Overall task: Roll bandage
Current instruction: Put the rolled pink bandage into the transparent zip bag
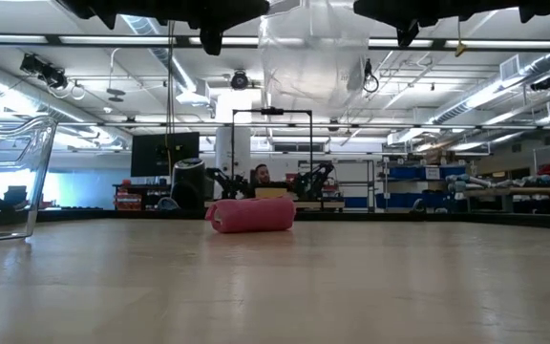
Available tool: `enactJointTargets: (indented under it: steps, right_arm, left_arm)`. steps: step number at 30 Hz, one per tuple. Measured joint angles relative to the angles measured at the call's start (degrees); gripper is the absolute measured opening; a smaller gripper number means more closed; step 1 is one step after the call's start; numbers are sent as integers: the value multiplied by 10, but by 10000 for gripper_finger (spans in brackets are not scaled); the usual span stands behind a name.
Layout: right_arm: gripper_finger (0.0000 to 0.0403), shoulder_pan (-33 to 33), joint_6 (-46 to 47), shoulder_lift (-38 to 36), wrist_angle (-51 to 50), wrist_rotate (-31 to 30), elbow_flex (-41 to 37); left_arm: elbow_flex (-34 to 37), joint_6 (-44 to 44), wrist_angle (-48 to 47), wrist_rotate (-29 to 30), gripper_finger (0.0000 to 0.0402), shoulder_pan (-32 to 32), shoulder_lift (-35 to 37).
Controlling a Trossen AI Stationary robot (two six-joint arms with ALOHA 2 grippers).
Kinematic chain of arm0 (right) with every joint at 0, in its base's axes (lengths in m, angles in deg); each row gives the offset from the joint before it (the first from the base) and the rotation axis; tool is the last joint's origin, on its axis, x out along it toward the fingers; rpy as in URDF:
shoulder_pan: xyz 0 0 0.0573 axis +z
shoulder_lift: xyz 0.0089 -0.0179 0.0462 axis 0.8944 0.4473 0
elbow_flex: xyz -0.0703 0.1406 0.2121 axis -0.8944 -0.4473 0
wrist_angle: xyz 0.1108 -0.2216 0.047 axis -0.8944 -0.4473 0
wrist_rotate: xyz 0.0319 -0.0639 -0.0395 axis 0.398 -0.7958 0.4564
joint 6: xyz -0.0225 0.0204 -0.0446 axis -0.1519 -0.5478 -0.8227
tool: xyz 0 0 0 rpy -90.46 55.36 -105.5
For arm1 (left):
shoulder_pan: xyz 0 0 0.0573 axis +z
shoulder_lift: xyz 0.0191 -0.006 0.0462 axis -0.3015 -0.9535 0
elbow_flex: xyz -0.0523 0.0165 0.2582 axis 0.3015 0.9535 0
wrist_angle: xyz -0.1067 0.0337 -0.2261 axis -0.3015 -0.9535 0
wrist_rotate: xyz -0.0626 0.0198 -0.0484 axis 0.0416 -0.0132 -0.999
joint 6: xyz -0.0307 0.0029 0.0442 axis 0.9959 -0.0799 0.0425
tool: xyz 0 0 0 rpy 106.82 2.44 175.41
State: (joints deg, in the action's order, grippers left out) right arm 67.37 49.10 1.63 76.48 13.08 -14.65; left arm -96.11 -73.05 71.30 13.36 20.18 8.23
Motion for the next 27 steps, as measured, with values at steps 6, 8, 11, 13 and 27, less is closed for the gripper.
enactJointTargets:
  steps: [6,8,11,13,27]
  right_arm:
    - [0,-8,7,14,0,0,0]
    - [0,-15,15,23,0,0,0]
    - [0,-26,22,30,-2,-1,0]
    - [0,-31,28,30,-3,-11,0]
    - [1,-53,37,68,-7,-7,13]
  left_arm:
    - [0,-26,2,70,4,-5,0]
    - [0,-33,2,92,4,-5,0]
    - [0,-35,-7,126,3,-5,0]
    - [0,-35,-26,172,2,-8,0]
    - [0,-35,67,256,1,-30,-81]
